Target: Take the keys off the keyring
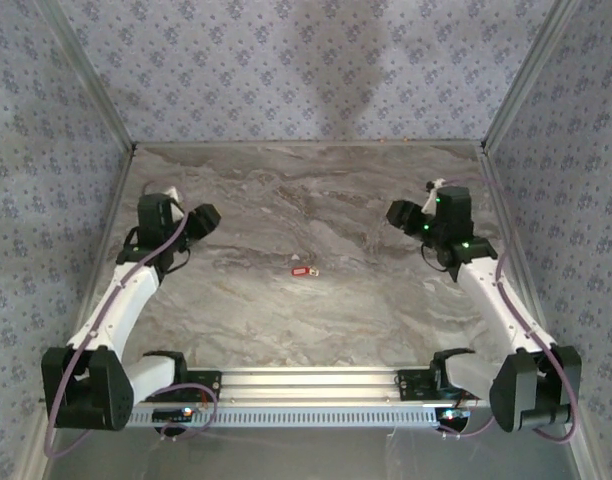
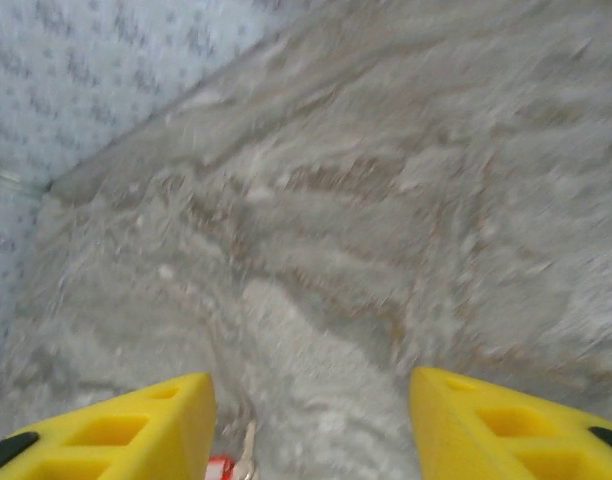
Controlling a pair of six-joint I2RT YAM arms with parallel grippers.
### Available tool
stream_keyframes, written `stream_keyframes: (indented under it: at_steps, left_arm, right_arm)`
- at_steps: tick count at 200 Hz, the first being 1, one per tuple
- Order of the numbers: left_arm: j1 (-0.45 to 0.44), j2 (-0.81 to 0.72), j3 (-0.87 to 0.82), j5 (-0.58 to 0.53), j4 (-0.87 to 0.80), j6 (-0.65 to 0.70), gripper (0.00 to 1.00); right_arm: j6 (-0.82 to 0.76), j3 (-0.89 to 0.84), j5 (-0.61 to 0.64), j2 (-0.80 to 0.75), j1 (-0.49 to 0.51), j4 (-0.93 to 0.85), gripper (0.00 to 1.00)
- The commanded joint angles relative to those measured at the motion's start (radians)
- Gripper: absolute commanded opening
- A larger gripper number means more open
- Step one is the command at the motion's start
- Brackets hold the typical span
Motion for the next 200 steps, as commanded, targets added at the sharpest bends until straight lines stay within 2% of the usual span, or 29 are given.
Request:
stream_keyframes:
  at_steps: [1,38,66,104,129,154,200]
  left_arm:
    - [-0.059,-0.036,-0.044,0.079,-0.070,-0.014,0.54]
    - [-0.205,-0.070,-0.089,0.032,-0.102,-0.015,0.53]
    - [-0.262,-0.088,-0.138,0.009,-0.094,-0.046,0.52]
    - [-0.286,-0.109,-0.173,0.001,-0.090,-0.071,0.53]
    - [-0.293,-0.114,-0.191,-0.005,-0.085,-0.089,0.53]
    - [-0.296,-0.125,-0.210,-0.017,-0.080,-0.103,0.53]
    - [-0.297,-0.125,-0.219,-0.022,-0.076,-0.111,0.54]
  right_arm:
    - [-0.019,0.027,0.017,0.052,0.087,-0.129,0.51]
    - [-0.085,0.053,0.009,0.213,0.245,-0.110,0.47]
    - [-0.108,0.088,-0.053,0.362,0.310,-0.062,0.47]
    - [-0.138,0.155,-0.065,0.539,0.379,-0.016,0.48]
    - [-0.147,0.204,-0.086,0.627,0.406,0.010,0.43]
    - [-0.155,0.246,-0.102,0.688,0.424,0.017,0.40]
    - [-0.169,0.289,-0.121,0.743,0.443,0.013,0.41]
